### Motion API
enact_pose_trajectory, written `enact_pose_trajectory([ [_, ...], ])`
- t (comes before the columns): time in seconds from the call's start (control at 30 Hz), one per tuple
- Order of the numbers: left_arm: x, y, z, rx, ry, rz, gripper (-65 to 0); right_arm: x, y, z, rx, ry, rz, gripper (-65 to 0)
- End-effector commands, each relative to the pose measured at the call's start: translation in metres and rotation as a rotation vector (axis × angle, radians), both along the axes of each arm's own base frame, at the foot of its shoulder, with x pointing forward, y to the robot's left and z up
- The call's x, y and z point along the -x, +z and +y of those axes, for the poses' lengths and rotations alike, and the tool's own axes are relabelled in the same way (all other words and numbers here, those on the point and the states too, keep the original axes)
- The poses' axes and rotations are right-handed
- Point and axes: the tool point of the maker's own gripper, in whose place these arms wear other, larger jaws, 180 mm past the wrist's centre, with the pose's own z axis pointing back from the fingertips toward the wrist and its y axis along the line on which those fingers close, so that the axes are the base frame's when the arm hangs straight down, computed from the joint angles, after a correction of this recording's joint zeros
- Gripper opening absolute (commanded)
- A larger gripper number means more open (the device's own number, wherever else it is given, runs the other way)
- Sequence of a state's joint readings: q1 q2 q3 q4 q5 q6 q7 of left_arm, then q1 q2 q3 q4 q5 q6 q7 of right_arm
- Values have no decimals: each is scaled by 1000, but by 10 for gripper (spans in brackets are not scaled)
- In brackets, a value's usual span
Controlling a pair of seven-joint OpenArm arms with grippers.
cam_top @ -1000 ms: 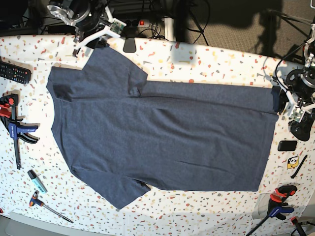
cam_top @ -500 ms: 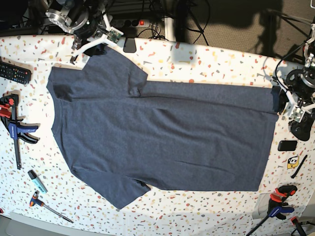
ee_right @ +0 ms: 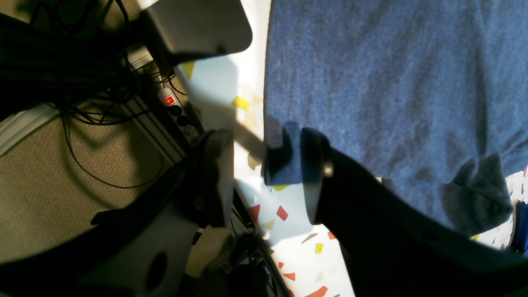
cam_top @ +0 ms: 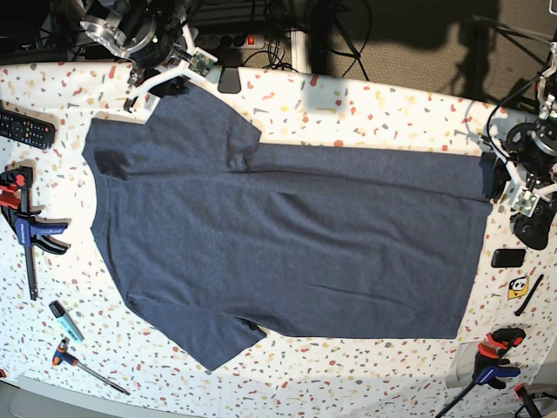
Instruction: Fold the T-shirt properly
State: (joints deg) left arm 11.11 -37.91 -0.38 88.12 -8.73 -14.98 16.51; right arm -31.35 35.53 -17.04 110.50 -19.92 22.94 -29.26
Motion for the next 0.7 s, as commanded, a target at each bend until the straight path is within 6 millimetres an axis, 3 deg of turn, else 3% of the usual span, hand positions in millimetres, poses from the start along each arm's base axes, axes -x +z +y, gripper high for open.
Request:
enact_pose_trajectory([
  [0.0, -10, 18, 5, -8, -3, -57, -417, -18, 7, -24, 97, -55, -85, -405],
  [0.23, -10, 18, 5, -8, -3, -57, -417, -15, 8, -31, 120, -91, -72, -405],
  [0.47, -10, 17, 5, -8, -3, -56, -417, 4, 17, -2, 11, -45, -13, -405],
  [0.67, -10, 17, 5, -9, -1, -53, -417, 11, 25, 7, -12, -33, -12, -405],
])
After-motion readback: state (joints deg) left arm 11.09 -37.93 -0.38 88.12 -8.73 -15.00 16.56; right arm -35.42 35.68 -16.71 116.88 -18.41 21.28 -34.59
